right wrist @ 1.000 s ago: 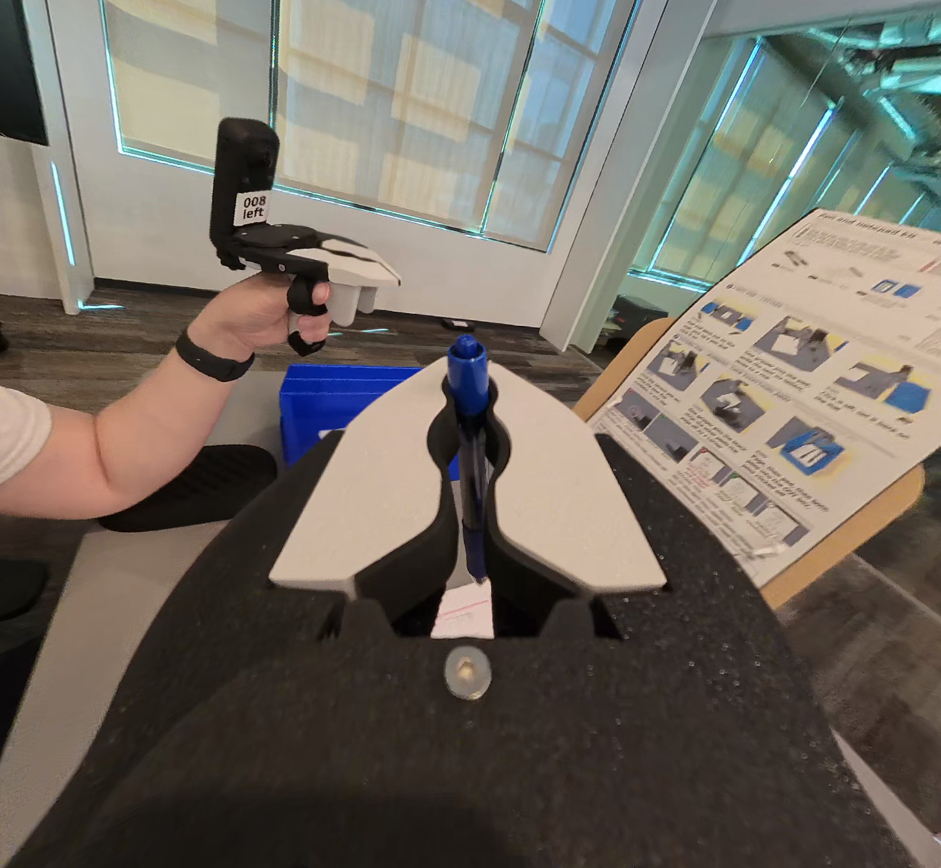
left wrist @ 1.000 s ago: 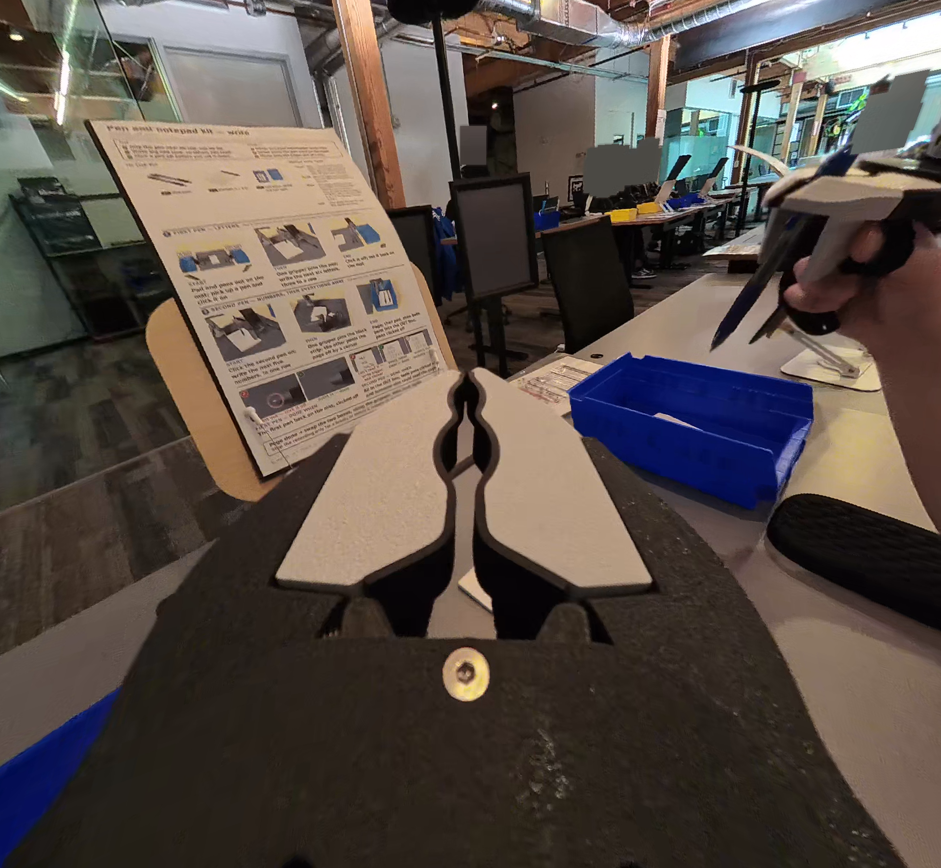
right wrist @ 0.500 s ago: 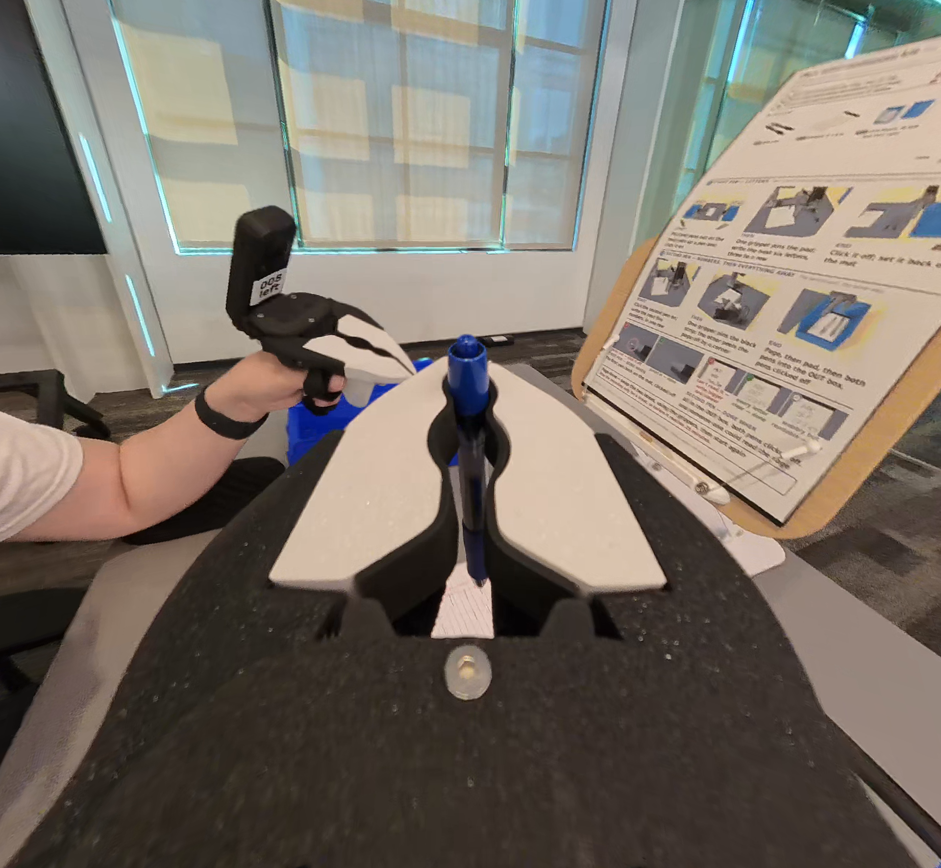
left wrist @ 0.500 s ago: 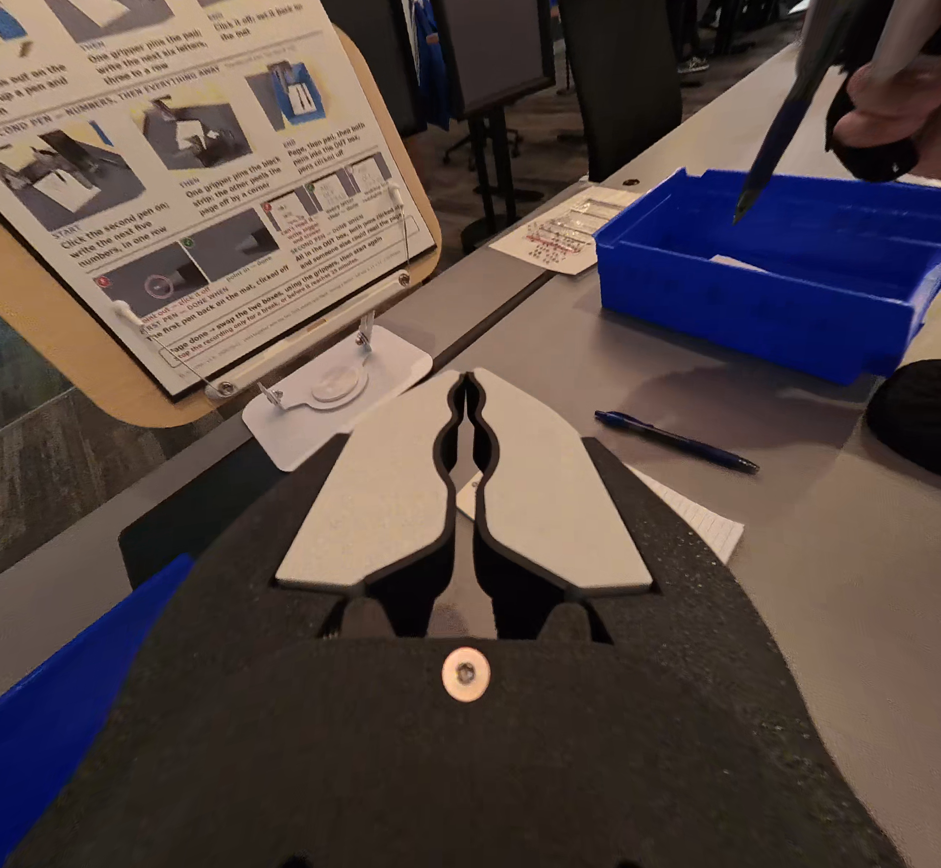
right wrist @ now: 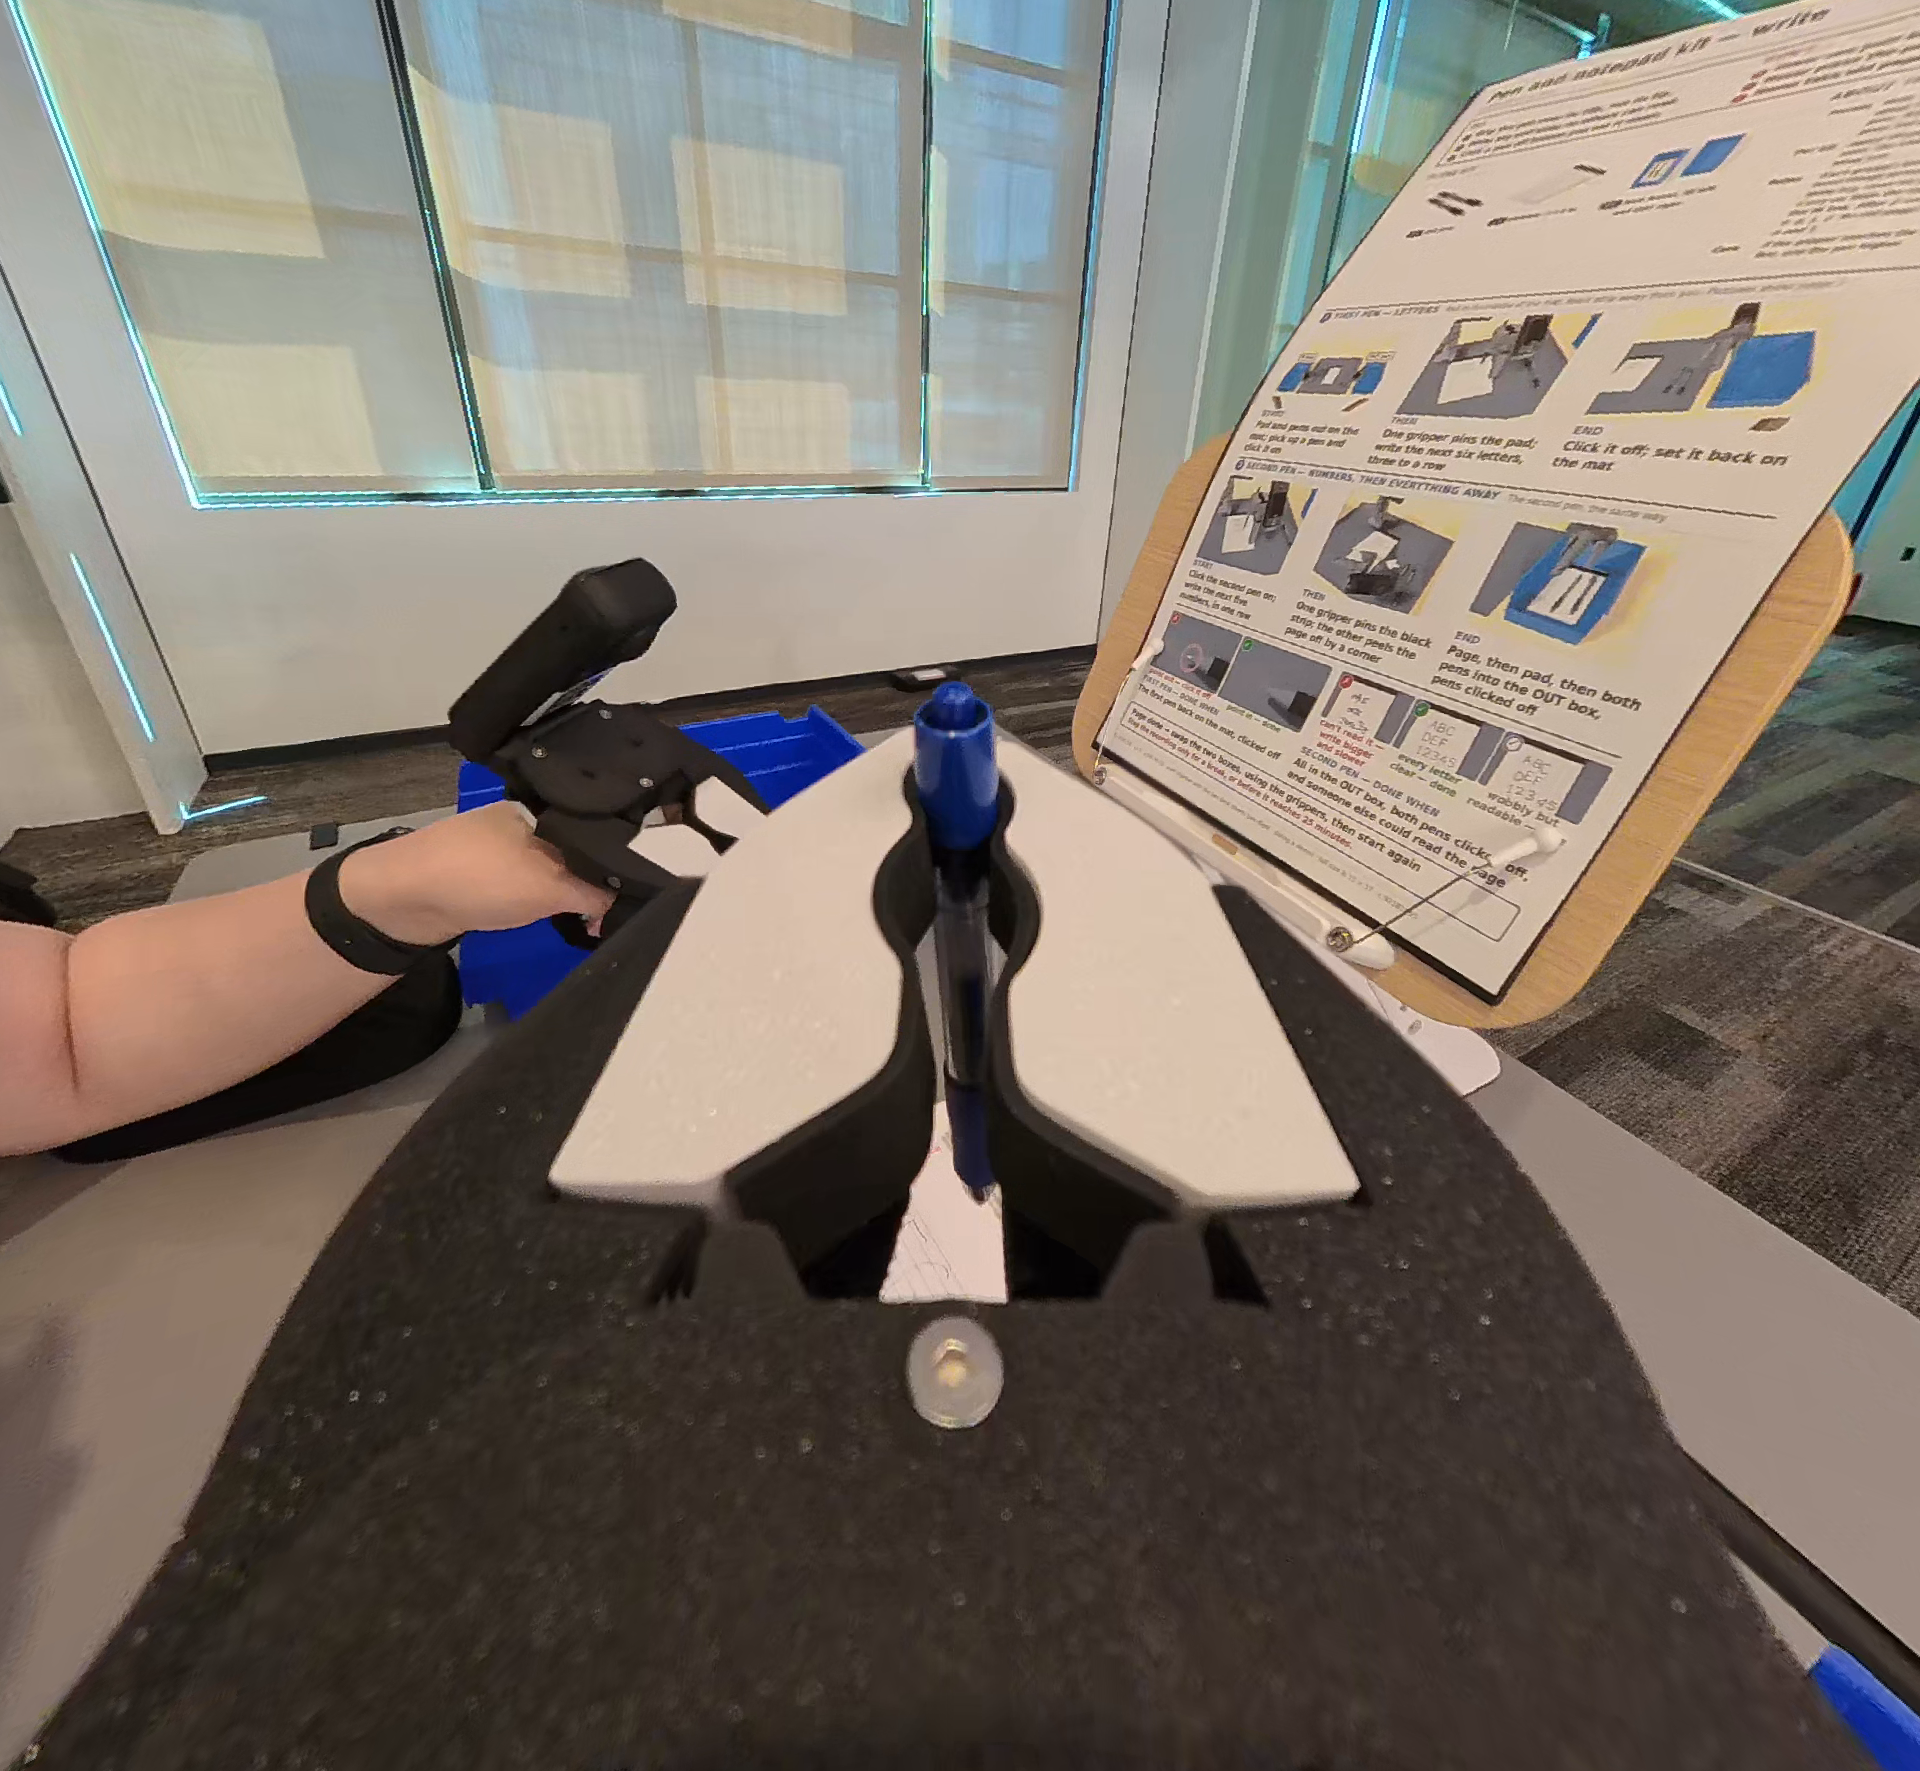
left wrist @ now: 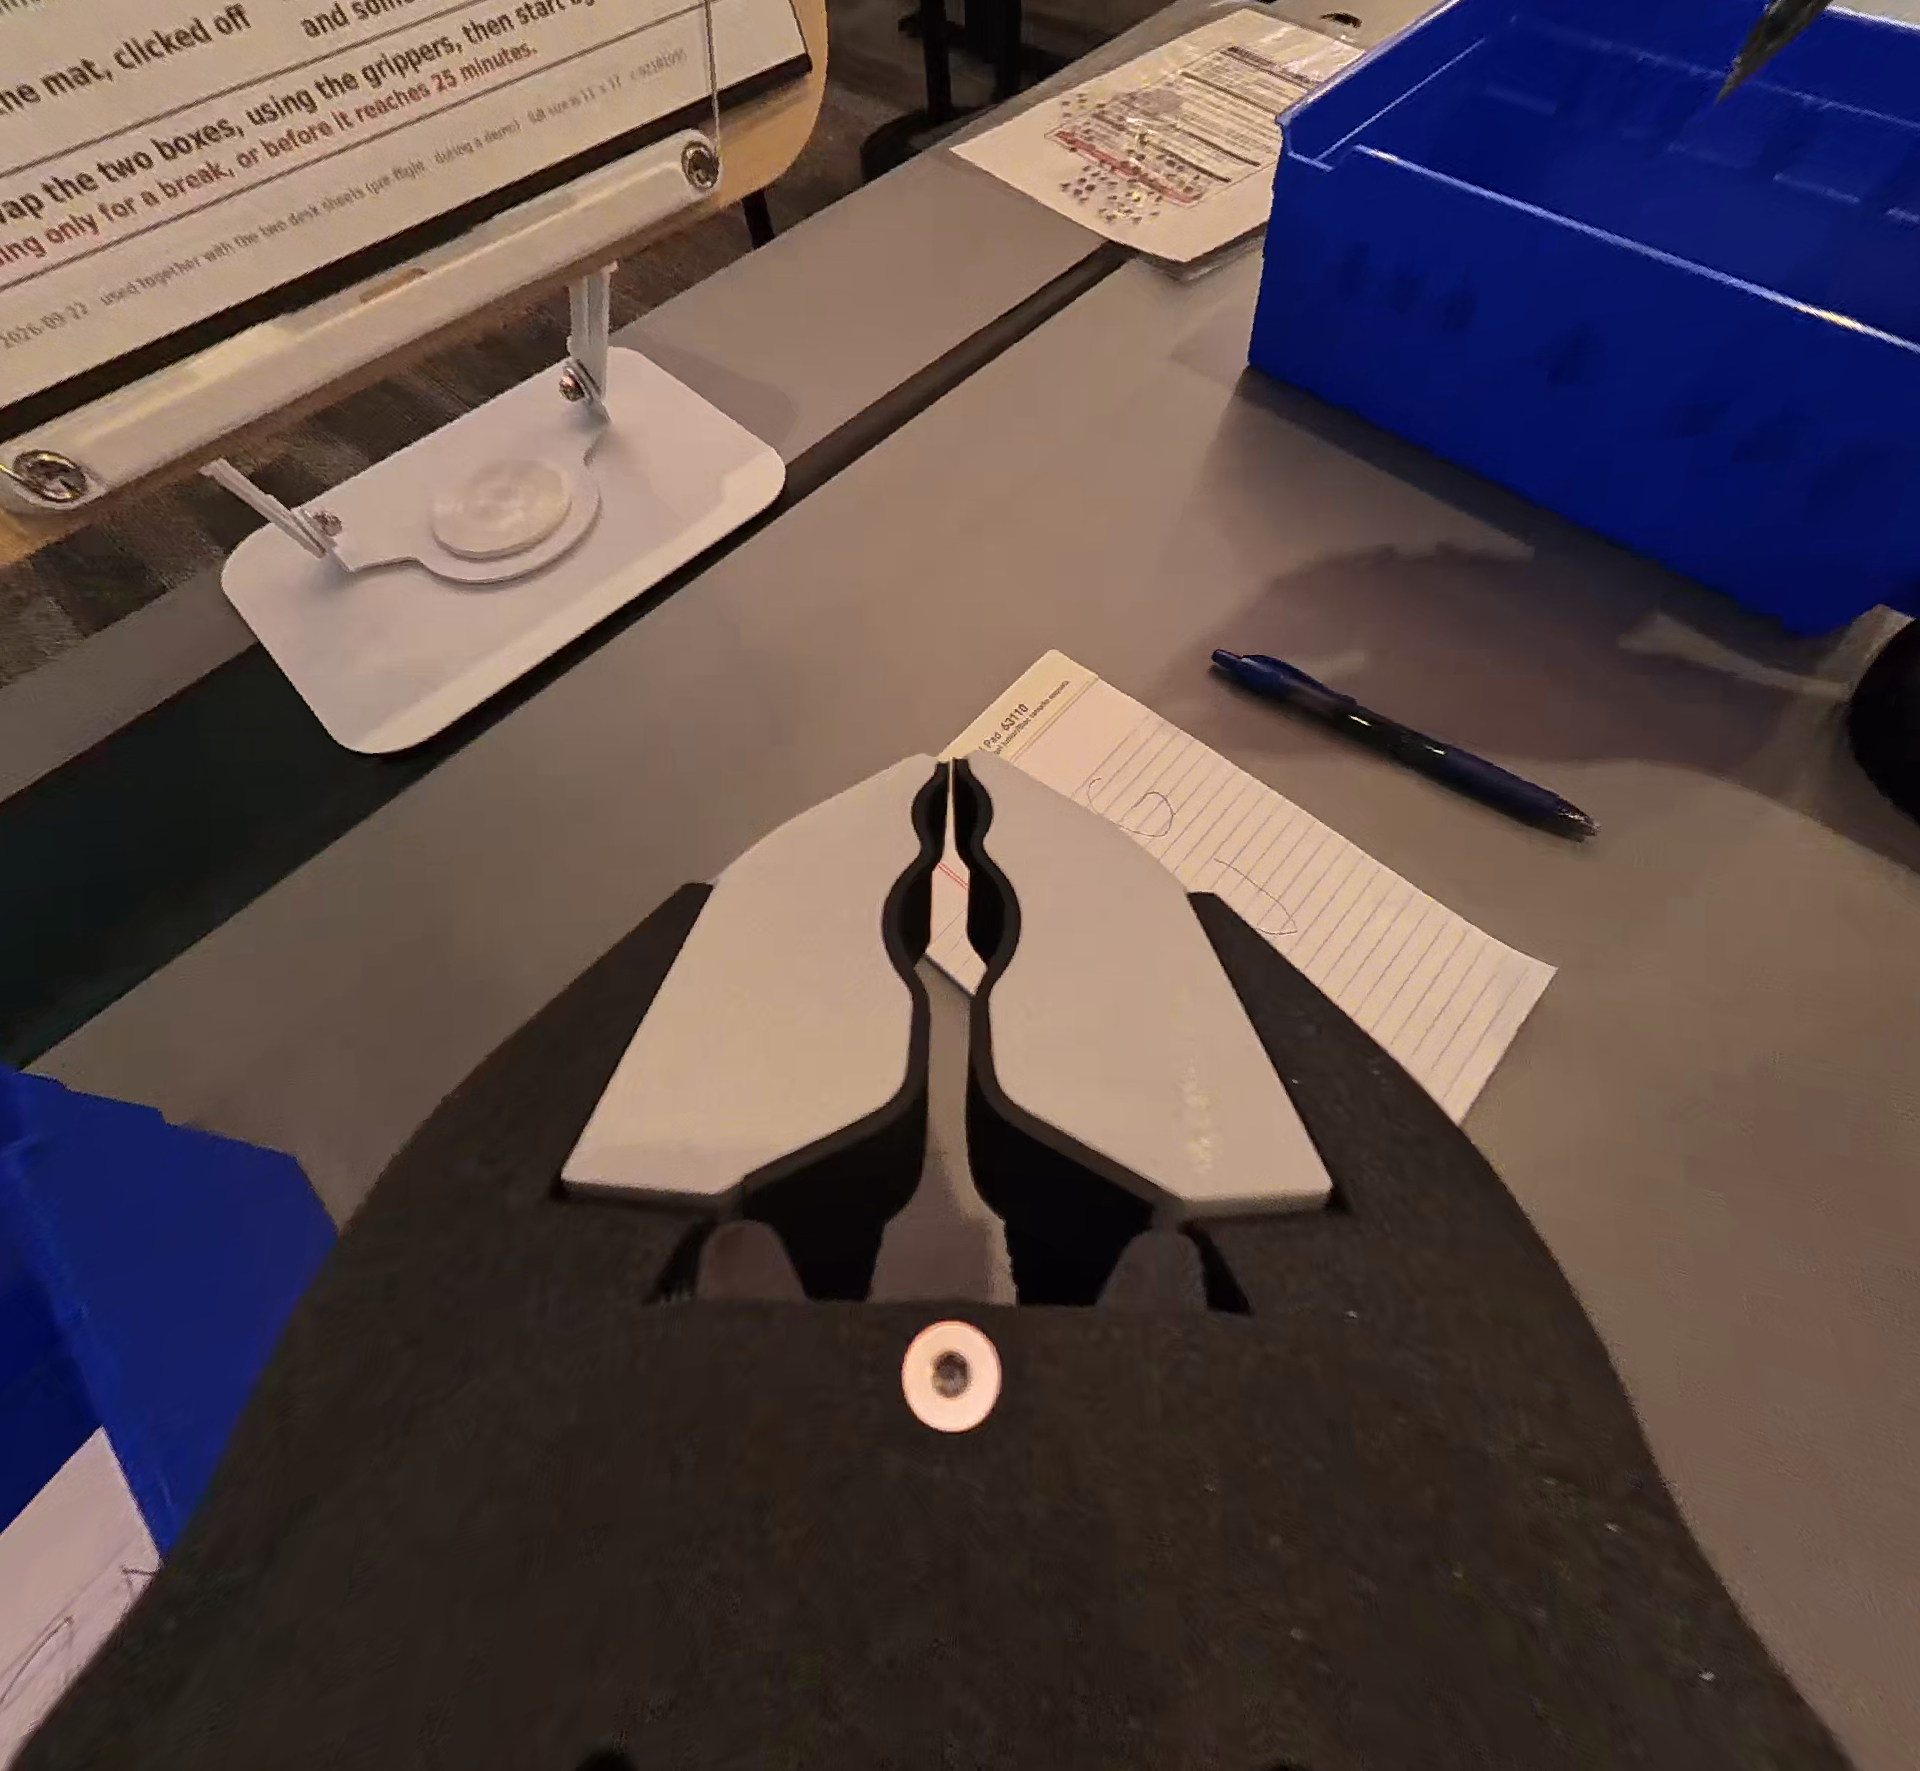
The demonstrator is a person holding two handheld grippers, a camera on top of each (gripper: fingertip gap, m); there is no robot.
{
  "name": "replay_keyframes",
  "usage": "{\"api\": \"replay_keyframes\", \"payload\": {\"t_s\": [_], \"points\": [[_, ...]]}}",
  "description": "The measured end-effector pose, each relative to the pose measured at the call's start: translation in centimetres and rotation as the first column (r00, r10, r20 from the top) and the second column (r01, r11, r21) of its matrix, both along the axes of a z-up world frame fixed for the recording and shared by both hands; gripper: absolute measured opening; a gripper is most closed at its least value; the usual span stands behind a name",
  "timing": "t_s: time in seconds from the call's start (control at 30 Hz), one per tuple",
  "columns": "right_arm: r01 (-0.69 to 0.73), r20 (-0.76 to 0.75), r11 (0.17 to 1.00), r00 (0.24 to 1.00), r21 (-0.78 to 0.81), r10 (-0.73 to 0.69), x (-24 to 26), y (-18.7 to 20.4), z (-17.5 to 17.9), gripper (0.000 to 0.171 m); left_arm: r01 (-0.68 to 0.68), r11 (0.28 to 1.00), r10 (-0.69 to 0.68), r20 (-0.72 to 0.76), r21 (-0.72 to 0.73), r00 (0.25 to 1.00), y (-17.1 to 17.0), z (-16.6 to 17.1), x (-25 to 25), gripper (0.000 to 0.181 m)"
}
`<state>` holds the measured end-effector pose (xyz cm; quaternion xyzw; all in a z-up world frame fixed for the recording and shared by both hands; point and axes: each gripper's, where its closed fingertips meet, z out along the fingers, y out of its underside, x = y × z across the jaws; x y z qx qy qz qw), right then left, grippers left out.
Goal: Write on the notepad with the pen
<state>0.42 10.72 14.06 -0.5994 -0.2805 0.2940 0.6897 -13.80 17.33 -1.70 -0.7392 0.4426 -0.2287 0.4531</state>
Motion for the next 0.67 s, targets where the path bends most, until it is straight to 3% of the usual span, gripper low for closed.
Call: {"api": "replay_keyframes", "payload": {"t_s": [0.67], "points": [[0.051, 0.115, 0.999, 0.992, -0.016, -0.048, -1.8, 0.7, -1.6, 0.004, 0.009, 1.000, -0.009, 0.036, 0.000, 0.999, -0.2, 2.2, -1.0, 0.005]]}}
